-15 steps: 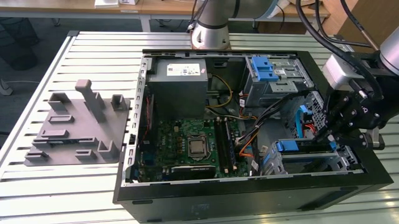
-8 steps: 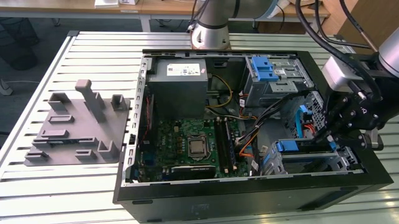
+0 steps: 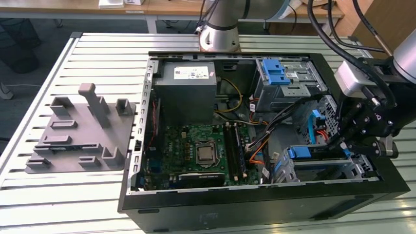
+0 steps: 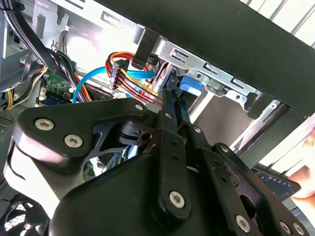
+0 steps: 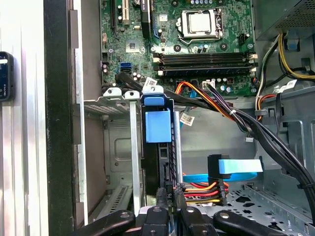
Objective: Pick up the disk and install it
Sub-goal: 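Insert the first disk wire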
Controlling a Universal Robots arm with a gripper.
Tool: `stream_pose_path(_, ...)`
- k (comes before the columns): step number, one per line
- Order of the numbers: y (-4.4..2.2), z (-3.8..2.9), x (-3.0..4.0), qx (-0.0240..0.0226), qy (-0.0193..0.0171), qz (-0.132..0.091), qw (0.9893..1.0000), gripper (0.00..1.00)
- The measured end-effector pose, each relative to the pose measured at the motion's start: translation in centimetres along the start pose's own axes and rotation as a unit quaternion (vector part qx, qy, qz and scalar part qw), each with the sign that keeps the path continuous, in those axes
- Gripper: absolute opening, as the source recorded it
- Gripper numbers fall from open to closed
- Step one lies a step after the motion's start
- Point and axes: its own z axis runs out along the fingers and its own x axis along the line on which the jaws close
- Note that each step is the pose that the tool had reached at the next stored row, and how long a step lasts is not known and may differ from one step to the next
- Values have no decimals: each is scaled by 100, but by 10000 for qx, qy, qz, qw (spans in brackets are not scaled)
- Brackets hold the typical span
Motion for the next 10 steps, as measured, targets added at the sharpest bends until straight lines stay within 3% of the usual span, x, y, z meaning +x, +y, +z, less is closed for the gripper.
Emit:
stream_pose_path(4, 1, -4, 0, -1, -9, 0, 10000, 17)
stream_pose_path(5, 2, -17, -1, -1, -13, 0, 10000, 24)
stream_pose_path(10, 10, -162, -4, -1, -18, -1, 10000, 24)
